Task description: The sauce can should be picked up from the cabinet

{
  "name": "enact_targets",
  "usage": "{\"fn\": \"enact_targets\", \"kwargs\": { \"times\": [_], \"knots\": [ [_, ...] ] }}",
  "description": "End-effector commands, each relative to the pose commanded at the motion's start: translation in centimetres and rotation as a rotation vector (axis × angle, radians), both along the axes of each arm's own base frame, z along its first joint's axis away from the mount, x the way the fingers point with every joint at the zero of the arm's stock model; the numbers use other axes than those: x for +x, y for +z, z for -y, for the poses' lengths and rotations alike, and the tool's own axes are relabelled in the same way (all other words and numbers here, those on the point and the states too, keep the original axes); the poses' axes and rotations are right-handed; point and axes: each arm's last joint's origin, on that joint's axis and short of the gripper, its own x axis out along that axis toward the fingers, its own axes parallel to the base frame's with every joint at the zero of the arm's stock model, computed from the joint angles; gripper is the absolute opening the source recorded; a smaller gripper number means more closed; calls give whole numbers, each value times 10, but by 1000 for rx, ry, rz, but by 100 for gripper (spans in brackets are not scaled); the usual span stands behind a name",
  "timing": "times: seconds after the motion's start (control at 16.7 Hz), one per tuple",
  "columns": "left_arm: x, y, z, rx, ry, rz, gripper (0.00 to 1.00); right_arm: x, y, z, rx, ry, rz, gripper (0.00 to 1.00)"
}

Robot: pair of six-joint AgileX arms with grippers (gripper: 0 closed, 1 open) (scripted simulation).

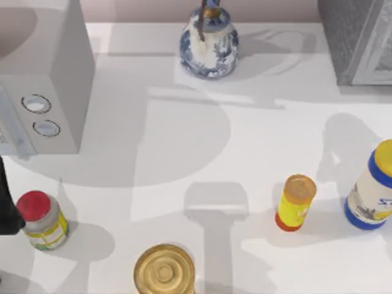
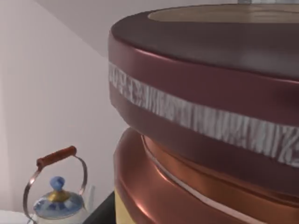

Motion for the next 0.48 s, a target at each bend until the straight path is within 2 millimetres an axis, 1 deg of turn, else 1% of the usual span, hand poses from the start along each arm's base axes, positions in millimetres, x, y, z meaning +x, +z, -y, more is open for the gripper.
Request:
{"fn": "enact_targets", "kwargs": {
  "times": [0.12, 0.24, 0.36, 0.48],
  "knots": [
    [0, 0, 0, 0, 0, 0, 100, 25, 13, -21, 11, 70, 46, 0],
    [0, 0, 0, 0, 0, 0, 100, 51, 17, -48, 23, 144, 83, 0],
    [0, 0, 0, 0, 0, 0, 100, 75, 9, -79, 32, 220, 99, 0],
    [0, 0, 0, 0, 0, 0, 100, 94, -12, -113, 32, 295, 86, 0]
  ]
}}
